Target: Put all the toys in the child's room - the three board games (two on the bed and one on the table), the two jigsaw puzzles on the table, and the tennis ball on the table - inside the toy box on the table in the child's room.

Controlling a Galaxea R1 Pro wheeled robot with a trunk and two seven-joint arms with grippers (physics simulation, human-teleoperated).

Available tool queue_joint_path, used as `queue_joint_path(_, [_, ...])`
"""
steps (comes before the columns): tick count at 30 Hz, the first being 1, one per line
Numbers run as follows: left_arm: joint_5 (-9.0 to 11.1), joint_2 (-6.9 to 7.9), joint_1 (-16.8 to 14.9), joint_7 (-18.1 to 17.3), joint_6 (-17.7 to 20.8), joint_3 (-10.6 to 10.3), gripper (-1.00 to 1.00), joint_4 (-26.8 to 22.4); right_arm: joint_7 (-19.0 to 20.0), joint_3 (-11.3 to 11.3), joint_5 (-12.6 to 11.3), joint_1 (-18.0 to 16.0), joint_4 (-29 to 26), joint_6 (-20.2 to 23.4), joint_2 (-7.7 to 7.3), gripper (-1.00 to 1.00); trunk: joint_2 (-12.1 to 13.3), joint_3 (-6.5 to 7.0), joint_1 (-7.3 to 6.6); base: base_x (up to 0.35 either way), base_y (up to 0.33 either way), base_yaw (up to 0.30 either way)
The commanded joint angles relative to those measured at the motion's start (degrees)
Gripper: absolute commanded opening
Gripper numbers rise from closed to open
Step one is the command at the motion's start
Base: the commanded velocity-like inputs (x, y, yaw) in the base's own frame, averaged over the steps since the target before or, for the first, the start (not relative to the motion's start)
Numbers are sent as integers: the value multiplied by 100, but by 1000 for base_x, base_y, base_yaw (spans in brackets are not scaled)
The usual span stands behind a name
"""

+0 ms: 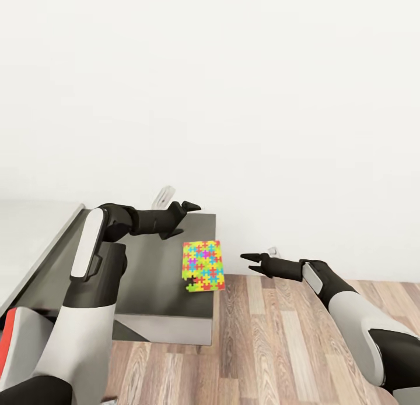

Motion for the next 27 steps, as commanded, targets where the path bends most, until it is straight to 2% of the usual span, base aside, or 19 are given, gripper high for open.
queue_joint_path(1, [48,-3,-5,60,22,5,100,-2,7,-17,-11,-2,1,38,-4,100,-45,-23,23,0,0,63])
queue_joint_path(5, [59,-8,-31,62,19,-7,100,-1,-24,-17,-18,-3,18,57,9,100,-206,-95,111,0,0,22])
queue_joint_path(10, [79,-26,-266,98,3,-39,100,31,-36,-17,-20,-3,26,57,31,100,-406,-182,221,0,0,41])
queue_joint_path(16, [222,-38,-387,136,-43,-46,100,97,-44,-63,-20,-3,25,61,32,100,-647,-275,352,0,0,228])
queue_joint_path(21, [241,-35,-386,144,-74,-49,100,33,-54,-399,-13,4,21,69,22,100,-647,-261,352,0,0,278])
queue_joint_path(27, [257,-30,-380,142,-77,-48,100,26,-117,-476,-11,5,24,70,24,100,-647,-248,352,0,0,245])
